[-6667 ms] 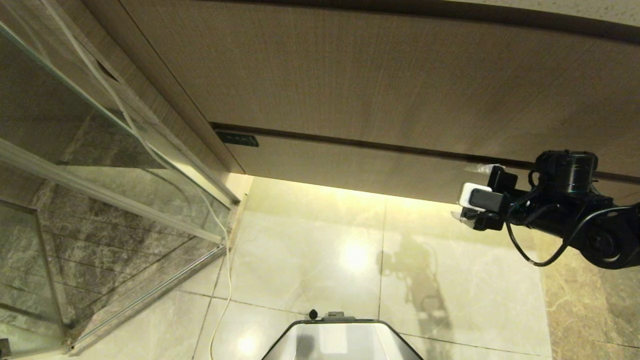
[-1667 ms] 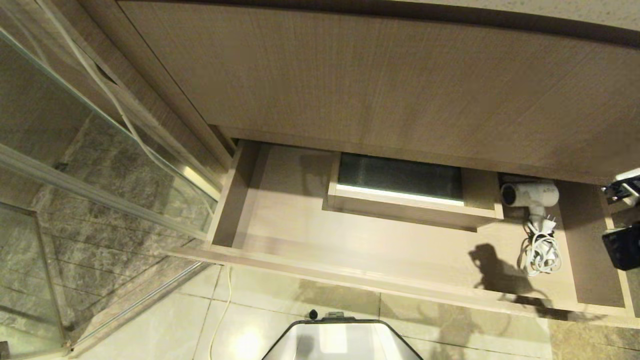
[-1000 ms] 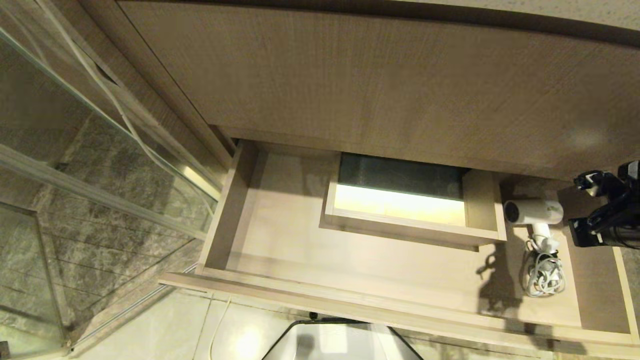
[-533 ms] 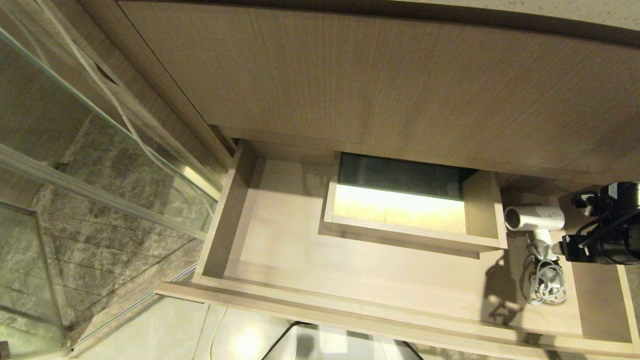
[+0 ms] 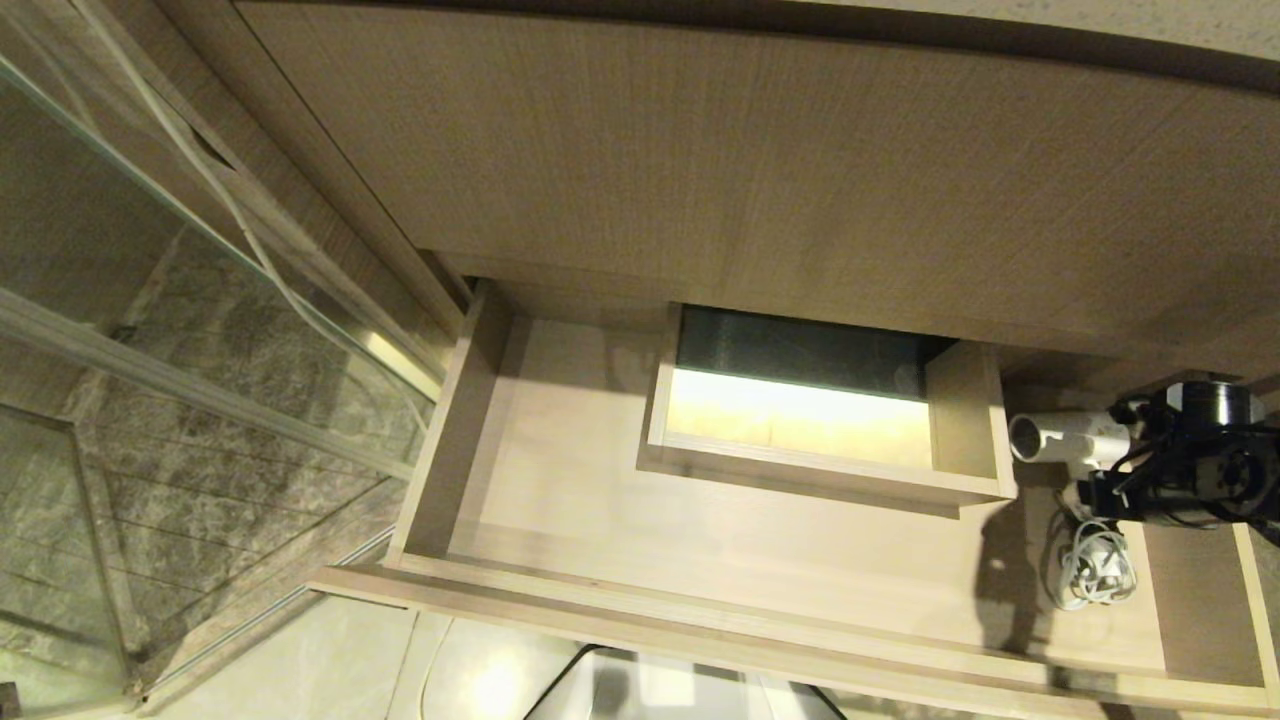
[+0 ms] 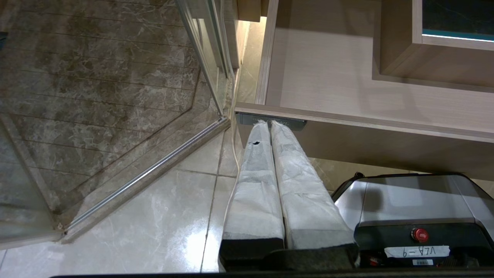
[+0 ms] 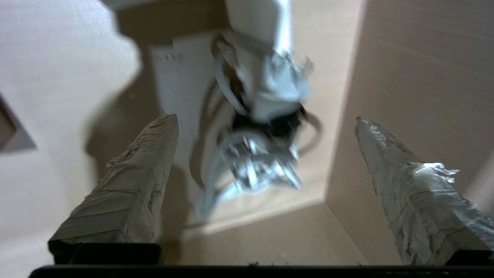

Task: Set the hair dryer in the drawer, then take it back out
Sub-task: Take the hairdryer out

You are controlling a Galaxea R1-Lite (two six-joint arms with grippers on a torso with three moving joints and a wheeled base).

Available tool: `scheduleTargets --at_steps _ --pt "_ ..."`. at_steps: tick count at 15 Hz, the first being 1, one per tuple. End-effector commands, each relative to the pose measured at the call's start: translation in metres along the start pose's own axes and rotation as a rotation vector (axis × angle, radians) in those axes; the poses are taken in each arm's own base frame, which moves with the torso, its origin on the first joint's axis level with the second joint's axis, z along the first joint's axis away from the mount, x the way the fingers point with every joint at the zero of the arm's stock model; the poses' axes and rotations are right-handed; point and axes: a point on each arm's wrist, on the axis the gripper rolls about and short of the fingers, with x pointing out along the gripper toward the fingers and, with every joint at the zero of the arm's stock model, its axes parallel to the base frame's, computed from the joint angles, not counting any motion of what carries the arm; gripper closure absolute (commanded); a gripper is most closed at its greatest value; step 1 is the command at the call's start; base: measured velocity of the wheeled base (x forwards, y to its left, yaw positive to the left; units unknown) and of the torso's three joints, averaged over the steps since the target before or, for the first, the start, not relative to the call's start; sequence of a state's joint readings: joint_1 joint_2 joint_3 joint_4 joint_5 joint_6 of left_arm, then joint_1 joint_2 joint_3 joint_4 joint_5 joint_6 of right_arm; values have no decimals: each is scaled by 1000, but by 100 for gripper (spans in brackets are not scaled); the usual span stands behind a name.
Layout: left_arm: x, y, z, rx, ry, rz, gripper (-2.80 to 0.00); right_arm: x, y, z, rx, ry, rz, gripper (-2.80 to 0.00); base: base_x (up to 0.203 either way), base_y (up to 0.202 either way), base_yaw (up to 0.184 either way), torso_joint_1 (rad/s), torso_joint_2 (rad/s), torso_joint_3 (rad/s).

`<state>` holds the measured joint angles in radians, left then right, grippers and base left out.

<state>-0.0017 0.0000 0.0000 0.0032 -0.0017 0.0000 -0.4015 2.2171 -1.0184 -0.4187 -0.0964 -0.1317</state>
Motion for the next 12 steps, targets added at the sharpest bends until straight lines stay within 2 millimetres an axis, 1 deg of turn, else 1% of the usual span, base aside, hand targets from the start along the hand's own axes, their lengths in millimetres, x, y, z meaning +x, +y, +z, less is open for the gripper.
scheduleTargets --at_steps 1,3,7,12 --pt "0 0 0 0 0 0 0 27 -1 -10 7 26 54 -280 0 0 0 0 0 0" --pt "0 0 0 0 0 0 0 37 -6 -12 12 32 89 -280 0 0 0 0 0 0" --pt "0 0 0 0 1 0 0 53 -13 -11 25 22 104 -280 0 0 0 0 0 0" --pt "0 0 0 0 1 0 0 61 -20 -13 32 15 108 -280 0 0 0 0 0 0"
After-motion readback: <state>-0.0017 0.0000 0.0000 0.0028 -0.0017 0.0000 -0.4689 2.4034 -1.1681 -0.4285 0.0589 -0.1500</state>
